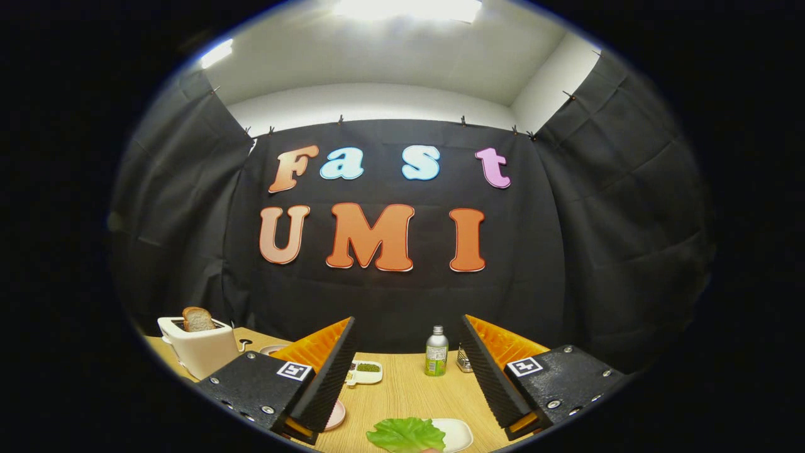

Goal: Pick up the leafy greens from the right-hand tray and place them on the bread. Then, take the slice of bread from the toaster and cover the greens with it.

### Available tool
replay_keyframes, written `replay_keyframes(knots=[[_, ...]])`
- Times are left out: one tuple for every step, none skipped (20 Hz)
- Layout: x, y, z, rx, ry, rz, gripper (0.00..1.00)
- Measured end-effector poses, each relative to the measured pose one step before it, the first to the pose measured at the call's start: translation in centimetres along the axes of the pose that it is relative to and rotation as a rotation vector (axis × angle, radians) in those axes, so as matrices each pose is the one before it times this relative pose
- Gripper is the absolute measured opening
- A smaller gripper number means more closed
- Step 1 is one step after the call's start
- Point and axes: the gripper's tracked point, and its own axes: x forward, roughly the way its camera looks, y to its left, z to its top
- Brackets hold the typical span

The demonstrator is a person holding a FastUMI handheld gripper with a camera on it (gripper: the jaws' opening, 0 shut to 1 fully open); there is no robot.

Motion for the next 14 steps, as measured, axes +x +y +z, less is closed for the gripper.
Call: replay_keyframes(knots=[[0.006,0.046,-0.041,0.00079,0.00090,0.00173,0.97],[0.037,0.151,-0.039,0.00395,0.00235,0.00407,0.97],[0.006,0.135,-0.100,0.00822,0.00515,0.00514,0.97],[0.071,0.082,-0.166,0.00831,0.00679,0.00638,0.97],[-0.006,-0.003,-0.109,0.00754,0.00553,0.00345,0.97],[0.064,-0.091,-0.008,0.00424,0.00445,0.00439,0.97],[0.072,-0.067,0.051,0.00271,0.00234,0.00163,0.97],[0.038,-0.102,0.101,0.00271,0.00203,0.00221,0.97],[0.067,-0.065,0.058,0.00353,0.00515,0.00553,0.97],[0.071,-0.247,-0.065,0.00269,0.00869,0.00614,0.97],[0.115,-0.224,-0.088,-0.00005,0.01206,0.00383,0.97],[0.264,-0.355,0.064,-0.00106,0.00900,-0.00068,0.97],[0.202,-0.382,0.203,0.00087,0.00419,-0.00169,0.97],[0.153,-0.251,0.317,0.00221,0.00134,0.00115,0.97]])
